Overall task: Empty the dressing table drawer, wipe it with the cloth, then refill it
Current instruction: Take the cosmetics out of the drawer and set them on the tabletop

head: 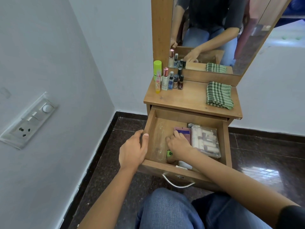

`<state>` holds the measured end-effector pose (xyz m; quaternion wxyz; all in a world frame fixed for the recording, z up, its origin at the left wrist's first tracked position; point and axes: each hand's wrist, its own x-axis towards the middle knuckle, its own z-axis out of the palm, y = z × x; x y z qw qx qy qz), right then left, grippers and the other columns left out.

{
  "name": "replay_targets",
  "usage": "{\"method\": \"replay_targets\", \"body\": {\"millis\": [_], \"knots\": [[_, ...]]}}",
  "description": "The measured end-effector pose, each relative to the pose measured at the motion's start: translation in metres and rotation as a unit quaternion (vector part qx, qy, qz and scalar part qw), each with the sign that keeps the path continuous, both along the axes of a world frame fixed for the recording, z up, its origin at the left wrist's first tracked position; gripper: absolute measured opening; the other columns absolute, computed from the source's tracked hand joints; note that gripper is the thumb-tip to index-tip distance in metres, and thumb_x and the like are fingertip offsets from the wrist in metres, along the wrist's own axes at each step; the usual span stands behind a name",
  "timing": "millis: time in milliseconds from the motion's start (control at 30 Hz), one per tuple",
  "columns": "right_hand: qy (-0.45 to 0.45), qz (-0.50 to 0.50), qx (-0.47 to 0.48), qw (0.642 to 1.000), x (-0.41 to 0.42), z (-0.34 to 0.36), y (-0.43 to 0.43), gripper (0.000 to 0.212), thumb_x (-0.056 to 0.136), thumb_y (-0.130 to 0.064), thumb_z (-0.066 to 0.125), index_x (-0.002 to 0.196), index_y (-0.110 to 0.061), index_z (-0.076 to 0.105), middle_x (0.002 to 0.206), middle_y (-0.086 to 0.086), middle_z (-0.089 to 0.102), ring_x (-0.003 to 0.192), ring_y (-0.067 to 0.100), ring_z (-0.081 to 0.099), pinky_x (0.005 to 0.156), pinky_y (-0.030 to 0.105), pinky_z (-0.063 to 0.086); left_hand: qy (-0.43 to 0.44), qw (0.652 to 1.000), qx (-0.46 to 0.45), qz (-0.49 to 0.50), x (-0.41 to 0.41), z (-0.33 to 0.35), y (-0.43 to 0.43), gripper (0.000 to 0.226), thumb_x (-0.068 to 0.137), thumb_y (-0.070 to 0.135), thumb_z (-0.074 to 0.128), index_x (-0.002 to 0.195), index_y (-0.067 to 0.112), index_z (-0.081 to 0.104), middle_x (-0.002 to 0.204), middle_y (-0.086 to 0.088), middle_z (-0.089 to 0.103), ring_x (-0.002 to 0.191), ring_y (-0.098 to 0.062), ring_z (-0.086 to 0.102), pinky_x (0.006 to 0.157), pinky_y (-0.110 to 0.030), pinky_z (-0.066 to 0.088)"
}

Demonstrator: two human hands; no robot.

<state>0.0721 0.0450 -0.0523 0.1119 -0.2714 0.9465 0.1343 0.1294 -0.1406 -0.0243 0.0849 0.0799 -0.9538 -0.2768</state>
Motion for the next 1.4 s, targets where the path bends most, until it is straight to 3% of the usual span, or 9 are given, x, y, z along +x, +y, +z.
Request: {"method": "replay_targets", "body": {"millis": [167, 267, 433, 567, 733, 867, 967, 1133, 1400], "knots": [[-0.049, -0.050, -0.128, 0.989, -0.003, 0.012, -0.002, 0.077, 0.071, -0.038, 0.078, 0.129, -0.006, 0.039, 0.129, 0.017, 0.039, 0.112, 0.034, 0.047, 0.093, 0.040, 0.045, 0.000, 1.000, 0.006, 0.000, 0.000, 0.002, 0.001, 0.052, 0.098, 0.055, 0.026, 0.132, 0.028, 0.055, 0.107, 0.008, 0.071, 0.093, -0.014, 0.066, 0.075, -0.032, 0.051], [-0.070, -0.125, -0.298, 0.944, -0.014, 0.035, 0.002, 0.060, 0.067, -0.028, 0.084, 0.107, -0.008, 0.045, 0.115, 0.007, 0.028, 0.087, 0.029, 0.061, 0.077, 0.040, 0.055, 0.000, 1.000, 0.008, 0.000, 0.000, 0.002, 0.000, 0.051, 0.099, 0.055, 0.026, 0.131, 0.028, 0.055, 0.102, 0.008, 0.070, 0.089, -0.012, 0.066, 0.073, -0.031, 0.051], [0.020, -0.159, -0.475, 0.865, -0.049, 0.074, 0.010, 0.046, 0.067, -0.026, 0.084, 0.095, -0.016, 0.050, 0.109, -0.003, 0.031, 0.084, 0.006, 0.049, 0.069, 0.013, 0.045, -0.002, 1.000, 0.007, -0.001, 0.001, 0.001, 0.000, 0.050, 0.099, 0.054, 0.028, 0.133, 0.028, 0.055, 0.104, 0.008, 0.070, 0.092, -0.013, 0.066, 0.075, -0.032, 0.052], [0.103, -0.129, -0.486, 0.858, -0.089, 0.096, 0.009, 0.047, 0.065, -0.022, 0.086, 0.099, -0.014, 0.055, 0.114, -0.002, 0.035, 0.089, 0.009, 0.047, 0.073, 0.009, 0.039, -0.001, 1.000, 0.007, 0.000, 0.000, 0.001, 0.000, 0.050, 0.099, 0.054, 0.029, 0.133, 0.027, 0.055, 0.108, 0.007, 0.070, 0.096, -0.013, 0.067, 0.077, -0.032, 0.052], [0.121, -0.096, -0.437, 0.886, -0.119, 0.097, 0.008, 0.033, 0.075, -0.005, 0.075, 0.100, -0.013, 0.055, 0.114, 0.004, 0.039, 0.089, 0.021, 0.052, 0.079, 0.040, 0.052, -0.007, 1.000, 0.012, 0.001, -0.001, 0.002, 0.001, 0.053, 0.098, 0.056, 0.027, 0.134, 0.029, 0.054, 0.107, 0.007, 0.071, 0.094, -0.014, 0.066, 0.076, -0.033, 0.053], [0.119, -0.080, -0.451, 0.881, -0.131, 0.086, 0.011, 0.059, 0.074, 0.001, 0.071, 0.124, -0.021, 0.048, 0.119, 0.002, 0.043, 0.099, 0.019, 0.053, 0.081, 0.031, 0.049, -0.009, 1.000, 0.010, 0.002, -0.002, 0.001, -0.001, 0.055, 0.096, 0.058, 0.025, 0.133, 0.029, 0.053, 0.103, 0.008, 0.071, 0.092, -0.014, 0.066, 0.075, -0.033, 0.052], [0.092, -0.102, -0.503, 0.853, -0.131, 0.080, 0.009, 0.078, 0.075, 0.002, 0.070, 0.137, -0.027, 0.033, 0.126, 0.000, 0.048, 0.109, 0.011, 0.049, 0.091, 0.025, 0.043, -0.010, 1.000, 0.012, 0.004, -0.002, 0.000, -0.001, 0.056, 0.096, 0.059, 0.024, 0.133, 0.030, 0.053, 0.100, 0.008, 0.071, 0.090, -0.014, 0.066, 0.075, -0.034, 0.053], [0.081, -0.195, -0.596, 0.775, -0.129, 0.070, -0.001, 0.044, 0.077, -0.003, 0.074, 0.109, -0.020, 0.048, 0.095, -0.010, 0.053, 0.080, 0.000, 0.052, 0.073, 0.017, 0.048, -0.002, 1.000, 0.009, 0.002, -0.002, 0.000, -0.001, 0.056, 0.096, 0.059, 0.024, 0.132, 0.029, 0.054, 0.101, 0.008, 0.071, 0.088, -0.014, 0.067, 0.071, -0.031, 0.050], [0.083, -0.271, -0.659, 0.697, -0.138, 0.065, -0.016, 0.033, 0.071, -0.007, 0.082, 0.096, -0.011, 0.061, 0.086, 0.000, 0.059, 0.075, 0.007, 0.051, 0.064, 0.010, 0.046, 0.000, 1.000, 0.011, 0.001, -0.002, 0.000, -0.002, 0.057, 0.096, 0.059, 0.024, 0.132, 0.029, 0.054, 0.098, 0.008, 0.071, 0.086, -0.012, 0.066, 0.071, -0.031, 0.051]]}}
